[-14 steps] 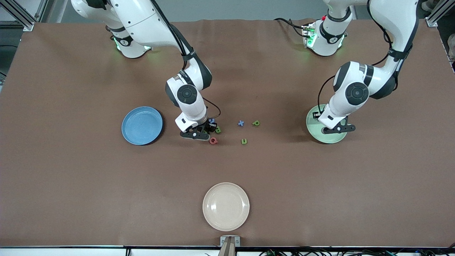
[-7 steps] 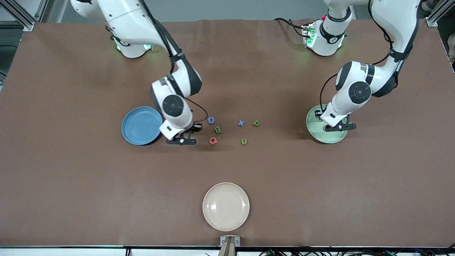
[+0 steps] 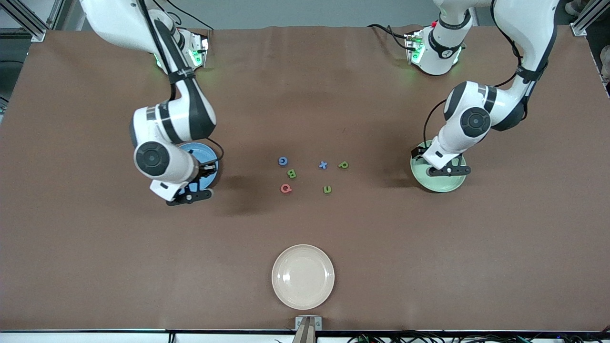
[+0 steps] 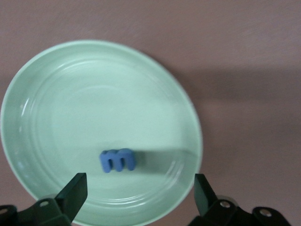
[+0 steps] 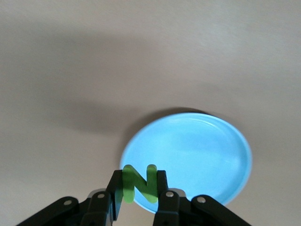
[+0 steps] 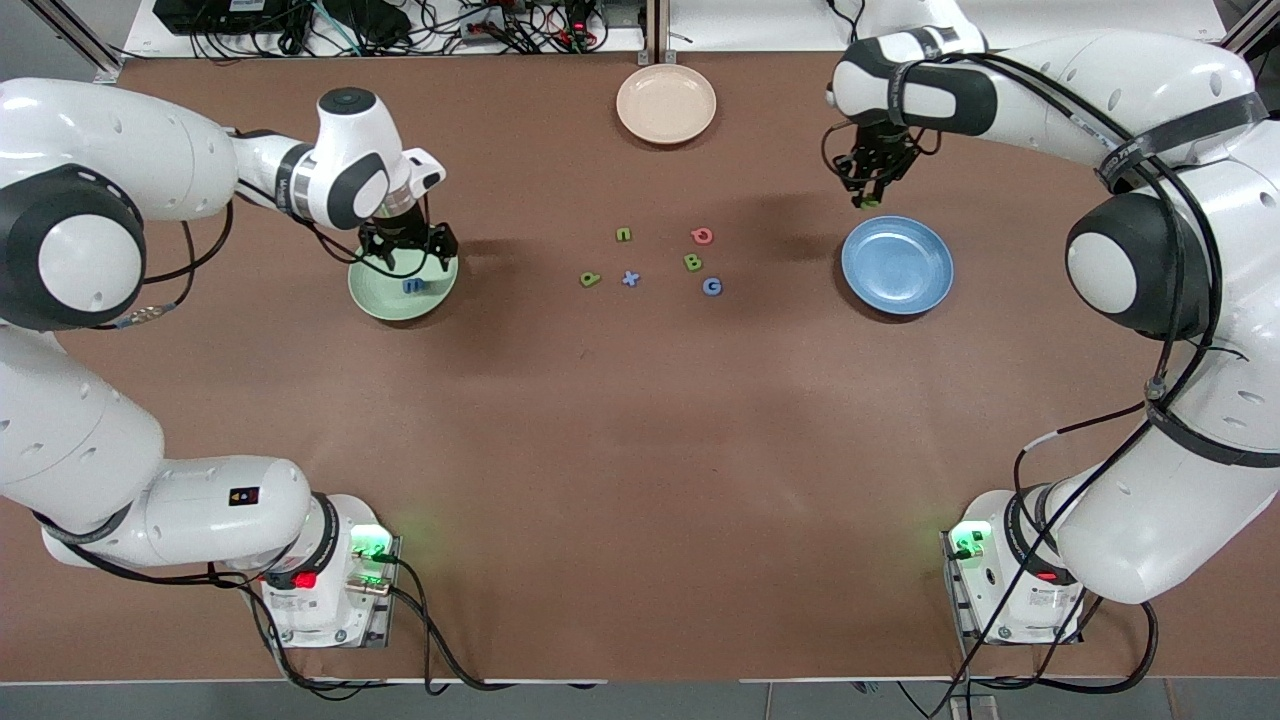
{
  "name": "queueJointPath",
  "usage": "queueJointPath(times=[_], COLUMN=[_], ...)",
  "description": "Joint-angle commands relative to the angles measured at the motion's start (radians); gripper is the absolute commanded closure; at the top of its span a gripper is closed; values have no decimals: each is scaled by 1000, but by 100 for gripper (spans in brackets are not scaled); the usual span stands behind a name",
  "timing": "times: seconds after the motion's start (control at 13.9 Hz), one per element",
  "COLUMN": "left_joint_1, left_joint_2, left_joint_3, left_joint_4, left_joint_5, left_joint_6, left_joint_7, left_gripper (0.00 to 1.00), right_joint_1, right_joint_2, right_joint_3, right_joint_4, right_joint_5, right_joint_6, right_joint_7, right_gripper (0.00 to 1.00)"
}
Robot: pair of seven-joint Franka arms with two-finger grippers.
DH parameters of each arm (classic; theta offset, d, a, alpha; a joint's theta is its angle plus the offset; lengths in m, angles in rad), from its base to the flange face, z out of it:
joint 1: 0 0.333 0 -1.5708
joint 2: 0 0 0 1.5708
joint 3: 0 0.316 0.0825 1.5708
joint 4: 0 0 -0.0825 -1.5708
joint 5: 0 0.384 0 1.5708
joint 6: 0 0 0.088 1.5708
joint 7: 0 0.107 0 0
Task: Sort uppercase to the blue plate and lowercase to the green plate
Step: 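Lower the right gripper's N onto the blue plate while the left gripper withdraws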
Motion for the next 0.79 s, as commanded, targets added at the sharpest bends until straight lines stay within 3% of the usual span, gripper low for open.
queueJointPath(times=[0.0,0.36,0.57,0.65,0.72], left_joint_1=[-24,-178,-254,-271,-294], left_joint_2=[28,152,242,267,290], left_joint_3=[-61,-72,-70,-69,-69], left_joint_4=[81,222,315,341,369], left_joint_5=[14,12,12,12,12], left_joint_6=[-27,-29,-29,-29,-29], left_joint_7=[-108,-394,-502,-527,-556], left_gripper=[0,0,0,0,1], right_joint_1=[2,-39,-42,-42,-44], right_joint_2=[-26,-55,-81,-81,-81], right_joint_3=[-22,-28,-28,-28,-28], right_joint_4=[-45,-124,-215,-223,-224], right_joint_5=[-4,-4,-3,-3,-3], right_joint_6=[-12,25,121,125,126], right_joint_7=[-42,-44,-44,-44,-42], right_gripper=[98,98,93,69,2])
